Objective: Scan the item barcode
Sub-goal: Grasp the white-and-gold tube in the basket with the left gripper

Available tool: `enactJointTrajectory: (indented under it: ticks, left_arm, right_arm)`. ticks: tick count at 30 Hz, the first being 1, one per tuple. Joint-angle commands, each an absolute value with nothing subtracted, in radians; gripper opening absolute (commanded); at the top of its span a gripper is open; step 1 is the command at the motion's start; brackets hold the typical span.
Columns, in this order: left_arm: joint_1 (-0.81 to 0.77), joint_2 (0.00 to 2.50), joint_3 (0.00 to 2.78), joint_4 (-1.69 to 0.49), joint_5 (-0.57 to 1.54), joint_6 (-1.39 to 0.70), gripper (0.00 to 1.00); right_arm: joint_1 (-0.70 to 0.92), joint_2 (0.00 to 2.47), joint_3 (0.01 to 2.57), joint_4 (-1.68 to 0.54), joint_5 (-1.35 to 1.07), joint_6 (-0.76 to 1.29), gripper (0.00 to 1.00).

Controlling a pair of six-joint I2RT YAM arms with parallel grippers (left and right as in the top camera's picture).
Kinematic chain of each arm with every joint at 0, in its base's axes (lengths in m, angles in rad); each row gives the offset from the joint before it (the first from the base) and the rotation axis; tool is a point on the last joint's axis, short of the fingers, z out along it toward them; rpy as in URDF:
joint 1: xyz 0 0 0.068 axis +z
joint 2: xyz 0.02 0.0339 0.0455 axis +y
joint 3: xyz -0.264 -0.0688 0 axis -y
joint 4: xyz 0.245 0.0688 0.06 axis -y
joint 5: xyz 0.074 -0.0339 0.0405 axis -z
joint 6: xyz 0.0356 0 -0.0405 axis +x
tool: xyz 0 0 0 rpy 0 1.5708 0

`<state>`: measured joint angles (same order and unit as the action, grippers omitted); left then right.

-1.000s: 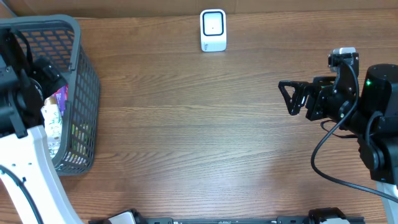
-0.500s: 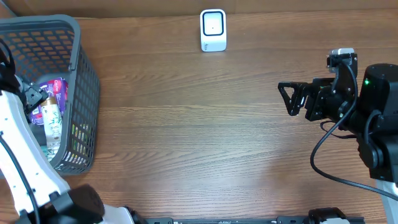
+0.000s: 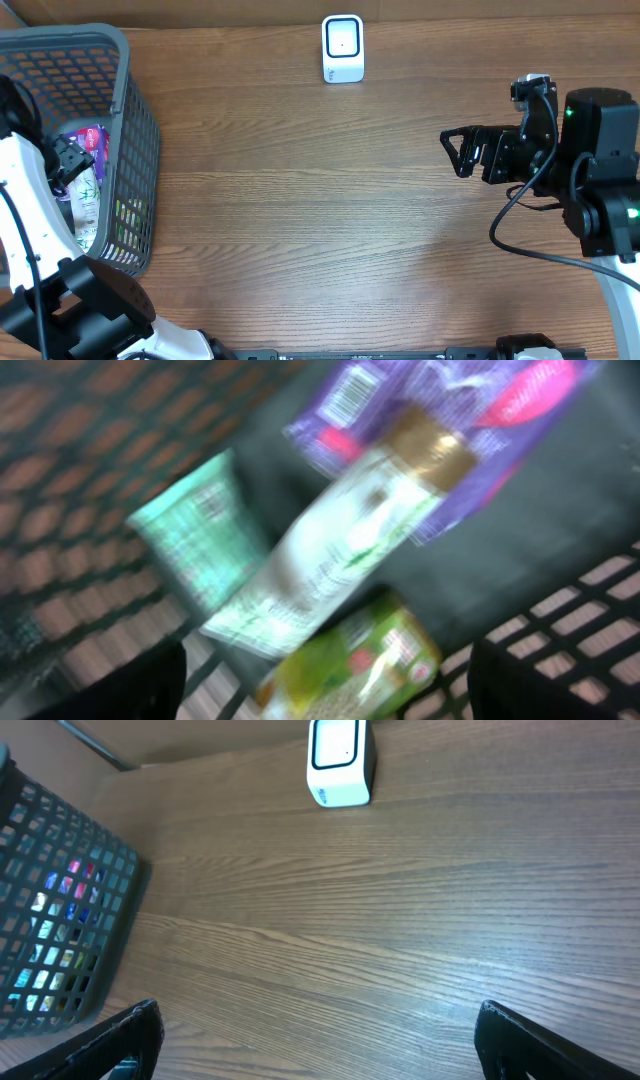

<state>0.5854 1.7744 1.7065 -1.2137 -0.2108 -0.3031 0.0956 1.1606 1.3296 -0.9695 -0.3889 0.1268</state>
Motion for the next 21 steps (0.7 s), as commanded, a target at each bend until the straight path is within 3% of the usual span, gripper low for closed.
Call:
enactJointTrajectory:
  ticks: [1, 10, 17, 19, 21]
  left_arm:
    - [0.591, 1.778, 1.594, -1.123, -0.049, -0.158, 0.80]
    - [0.620, 1.778, 1.379, -0.919, -0.088, -0.152, 0.80]
    - [0.662, 1.778, 1.306, -0.814, -0.131, -0.153, 0.71]
    - [0.674, 1.778, 1.302, -0.794, -0.141, -0.152, 0.79]
    - [0.683, 1.779, 1.293, -0.769, -0.141, -0.152, 0.95]
  right_arm:
    - [0.102, 1.176, 1.354, -0.968, -0.395, 0.123, 1.00]
    - [0.102, 1.190, 1.354, -0.974, -0.395, 0.123, 1.00]
    - [0.102, 1.190, 1.354, -0.976, -0.395, 0.123, 1.00]
    - [0.102, 1.190, 1.354, -0.975, -0.395, 0.123, 1.00]
    - [0.102, 1.190, 1.354, -0.975, -0.395, 0.123, 1.00]
